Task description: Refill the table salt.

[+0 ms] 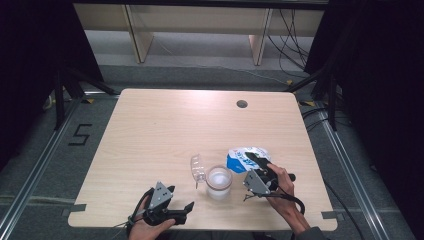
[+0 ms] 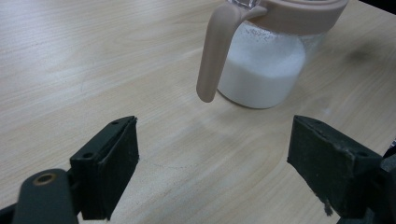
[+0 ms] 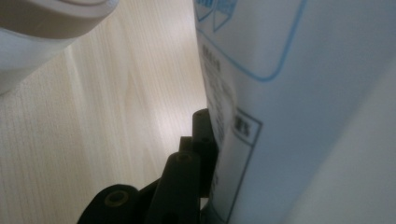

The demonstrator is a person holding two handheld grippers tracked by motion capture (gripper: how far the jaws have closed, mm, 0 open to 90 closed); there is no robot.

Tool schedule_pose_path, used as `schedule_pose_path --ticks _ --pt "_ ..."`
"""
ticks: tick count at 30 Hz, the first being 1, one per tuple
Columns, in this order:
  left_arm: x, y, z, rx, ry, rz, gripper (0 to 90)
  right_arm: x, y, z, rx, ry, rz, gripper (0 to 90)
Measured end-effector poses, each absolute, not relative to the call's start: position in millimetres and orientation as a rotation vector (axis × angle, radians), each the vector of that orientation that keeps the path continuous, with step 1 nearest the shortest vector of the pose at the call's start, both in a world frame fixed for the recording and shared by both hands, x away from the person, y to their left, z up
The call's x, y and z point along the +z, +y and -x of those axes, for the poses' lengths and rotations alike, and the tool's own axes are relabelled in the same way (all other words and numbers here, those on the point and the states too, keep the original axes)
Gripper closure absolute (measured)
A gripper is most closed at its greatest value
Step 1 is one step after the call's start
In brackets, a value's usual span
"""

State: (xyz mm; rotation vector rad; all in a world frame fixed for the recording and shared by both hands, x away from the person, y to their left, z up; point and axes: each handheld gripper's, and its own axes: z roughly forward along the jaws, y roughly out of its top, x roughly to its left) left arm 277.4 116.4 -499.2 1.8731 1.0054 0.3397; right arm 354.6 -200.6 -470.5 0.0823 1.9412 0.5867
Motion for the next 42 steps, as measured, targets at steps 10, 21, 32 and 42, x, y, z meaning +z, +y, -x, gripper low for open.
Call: schedule_pose_path --ticks 10,21,32,42 --pt "-500 116 -277 0.327 1.009 -1.869 15.7 -476 -207 -366 0.699 2.007 -0.233 84.0" --pt "-500 116 -277 0.326 1.012 -1.863 15.7 -478 -213 -379 0.822 2.043 -0.369 84.3" --pt "-500 116 -277 0.319 1.014 -1.860 15.7 -484 -216 -391 0.945 2.080 -0.490 84.5" --pt "-500 116 -277 0.329 1.011 -1.863 15.7 -491 -219 -403 1.079 2.100 -0.589 84.6"
